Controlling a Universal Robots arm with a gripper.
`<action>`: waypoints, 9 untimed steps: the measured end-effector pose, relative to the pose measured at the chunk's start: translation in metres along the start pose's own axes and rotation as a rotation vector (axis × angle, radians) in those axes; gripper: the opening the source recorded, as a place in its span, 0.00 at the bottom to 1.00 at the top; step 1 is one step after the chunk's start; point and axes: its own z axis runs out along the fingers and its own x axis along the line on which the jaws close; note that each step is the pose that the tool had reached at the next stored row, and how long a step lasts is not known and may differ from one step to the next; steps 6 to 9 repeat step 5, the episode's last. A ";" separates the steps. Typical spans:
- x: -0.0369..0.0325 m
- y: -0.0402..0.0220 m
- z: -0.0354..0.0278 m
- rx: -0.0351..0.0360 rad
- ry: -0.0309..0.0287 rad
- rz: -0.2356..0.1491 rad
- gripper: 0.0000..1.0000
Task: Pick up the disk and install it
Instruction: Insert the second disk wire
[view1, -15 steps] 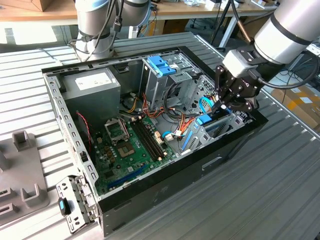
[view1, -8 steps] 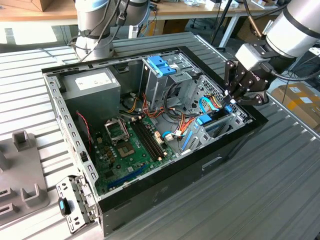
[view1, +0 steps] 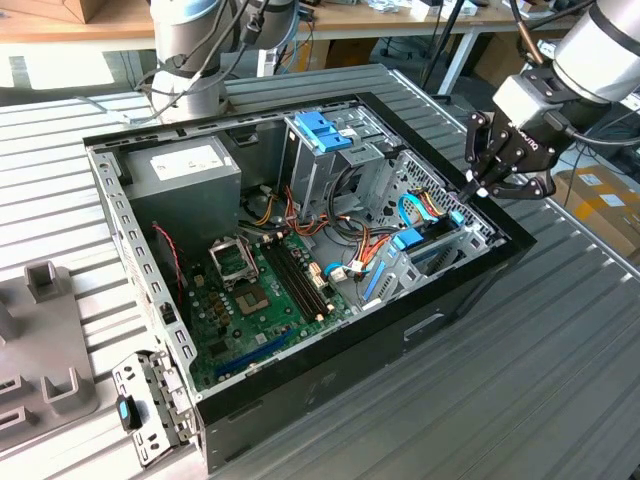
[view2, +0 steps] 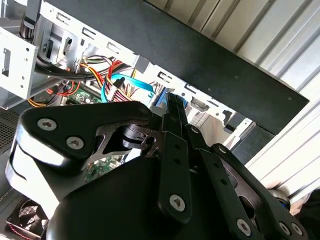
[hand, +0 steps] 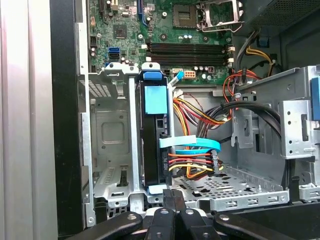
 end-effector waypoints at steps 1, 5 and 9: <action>-0.0001 0.0000 -0.0001 0.0000 0.0001 0.000 0.11; -0.0001 0.0000 -0.0005 0.0000 0.0002 0.000 0.11; -0.0001 0.0000 -0.0005 0.0000 0.0002 0.000 0.11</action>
